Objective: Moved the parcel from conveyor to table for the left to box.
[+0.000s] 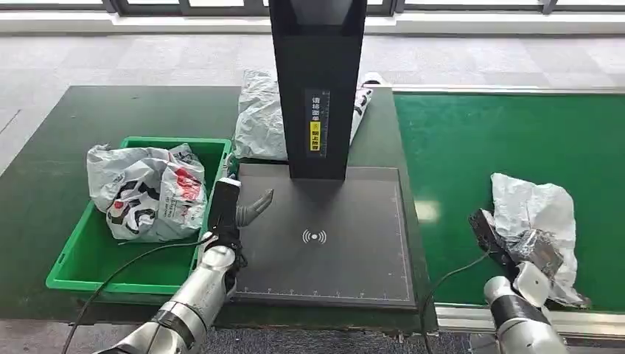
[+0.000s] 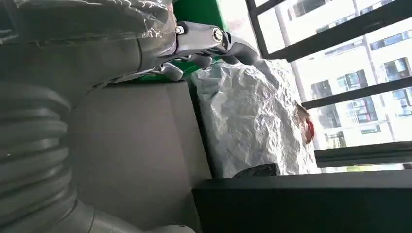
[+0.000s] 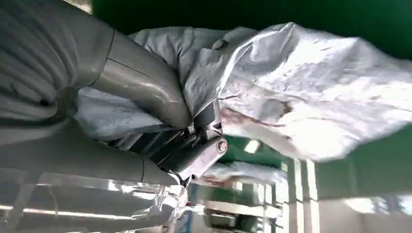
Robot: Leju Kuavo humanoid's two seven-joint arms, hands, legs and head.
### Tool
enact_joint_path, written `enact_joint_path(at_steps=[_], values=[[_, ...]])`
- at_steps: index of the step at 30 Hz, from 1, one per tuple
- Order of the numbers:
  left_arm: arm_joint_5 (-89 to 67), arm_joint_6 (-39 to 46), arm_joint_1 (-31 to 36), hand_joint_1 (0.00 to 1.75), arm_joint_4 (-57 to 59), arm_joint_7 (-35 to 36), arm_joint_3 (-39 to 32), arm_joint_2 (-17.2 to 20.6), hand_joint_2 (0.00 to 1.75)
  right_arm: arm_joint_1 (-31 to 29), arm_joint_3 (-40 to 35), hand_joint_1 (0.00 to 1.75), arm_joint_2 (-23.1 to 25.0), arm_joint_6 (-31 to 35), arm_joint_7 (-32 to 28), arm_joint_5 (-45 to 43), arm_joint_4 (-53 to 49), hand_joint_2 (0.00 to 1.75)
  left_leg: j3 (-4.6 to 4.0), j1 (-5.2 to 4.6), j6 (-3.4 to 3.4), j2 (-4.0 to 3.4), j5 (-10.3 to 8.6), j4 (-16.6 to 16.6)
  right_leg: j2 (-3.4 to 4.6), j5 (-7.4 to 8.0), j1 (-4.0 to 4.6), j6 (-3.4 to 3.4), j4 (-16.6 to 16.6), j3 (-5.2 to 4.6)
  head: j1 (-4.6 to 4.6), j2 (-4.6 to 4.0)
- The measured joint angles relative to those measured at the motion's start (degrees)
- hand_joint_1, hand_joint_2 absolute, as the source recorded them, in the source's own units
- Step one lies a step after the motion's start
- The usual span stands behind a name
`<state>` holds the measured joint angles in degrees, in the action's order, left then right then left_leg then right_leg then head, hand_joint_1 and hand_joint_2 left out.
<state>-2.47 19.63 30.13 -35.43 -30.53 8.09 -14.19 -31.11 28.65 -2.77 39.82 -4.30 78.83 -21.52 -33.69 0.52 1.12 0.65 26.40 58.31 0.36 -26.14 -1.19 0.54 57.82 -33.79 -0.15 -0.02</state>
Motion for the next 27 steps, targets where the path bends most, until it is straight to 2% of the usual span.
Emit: enact_joint_path(at_steps=[2, 4, 6, 9, 11, 16, 24, 27], values=[[-0.41, 0.20, 0.09, 0.00, -0.02, -0.39, -0.02, -0.02, 1.75, 0.51, -1.07, 1.75, 3.00, -1.99, -7.66, -5.31, -3.80, 1.75, 0.02, 0.04, 0.03, -0.02, -0.02, 0.00, 0.03, 0.00, 0.06, -0.01, 0.01, -0.02, 0.00, 0.02], [-0.77, 0.33, 0.14, 0.00, -0.13, -0.59, -0.18, 0.02, 1.75, 2.35, -4.91, 1.75, 6.36, -6.08, -10.63, -11.32, -9.62, 1.75, 0.02, 0.10, 0.08, -0.03, -0.05, -0.01, 0.03, 0.01, 0.13, -0.03, 0.02, -0.04, 0.00, 0.00], [-1.72, 0.87, 0.08, 0.00, -0.85, -0.63, -0.41, 0.09, 1.75, 5.25, -12.32, 1.75, 9.30, -10.57, -8.54, -15.78, -17.07, 1.75, 0.02, 0.11, 0.11, -0.05, -0.07, -0.03, 0.05, -0.02, 0.15, -0.08, 0.03, -0.10, -0.02, 0.00], [-2.73, 1.11, -0.14, 0.00, -1.94, -0.48, -0.80, 0.20, 1.75, 8.91, -24.83, 1.75, 10.70, -12.08, -3.00, -20.73, -26.22, 1.75, -0.02, 0.12, 0.17, 0.00, -0.10, -0.11, 0.00, -0.04, 0.15, -0.11, 0.05, -0.12, -0.02, 0.02], [-3.64, 1.48, -0.15, 0.00, -2.40, -0.48, -0.94, 0.26, 1.75, 10.26, -31.67, 1.75, 11.12, -14.35, -3.71, -23.37, -30.75, 1.75, -0.02, 0.12, 0.18, -0.07, -0.10, -0.11, 0.07, -0.04, 0.14, -0.11, 0.06, -0.12, 0.00, 0.00], [-5.09, 2.14, -0.15, 0.00, -3.08, -0.31, -0.96, 0.28, 1.75, 12.32, -45.27, 1.75, 11.99, -17.77, -3.08, -22.20, -37.36, 1.75, -0.02, 0.11, 0.18, -0.07, -0.10, -0.11, 0.06, -0.04, 0.14, -0.12, 0.05, -0.16, 0.00, 0.00], [-6.80, 2.14, 0.02, 0.00, -3.26, 0.00, -0.94, -0.20, 1.75, 12.68, -54.38, 1.75, 12.76, -22.43, -2.69, -24.40, -40.47, 1.75, -0.02, 0.11, 0.19, -0.08, -0.11, -0.09, 0.06, -0.02, 0.11, -0.12, 0.05, -0.16, 0.00, 0.00], [-7.17, 2.12, 0.46, 0.00, -2.80, -0.22, -0.92, -0.63, 1.75, 12.52, -57.51, 1.75, 12.91, -23.63, -0.61, -22.79, -40.36, 1.75, -0.04, 0.10, 0.19, -0.01, -0.11, -0.09, 0.02, -0.02, 0.12, -0.13, 0.05, -0.15, 0.00, 0.02]])
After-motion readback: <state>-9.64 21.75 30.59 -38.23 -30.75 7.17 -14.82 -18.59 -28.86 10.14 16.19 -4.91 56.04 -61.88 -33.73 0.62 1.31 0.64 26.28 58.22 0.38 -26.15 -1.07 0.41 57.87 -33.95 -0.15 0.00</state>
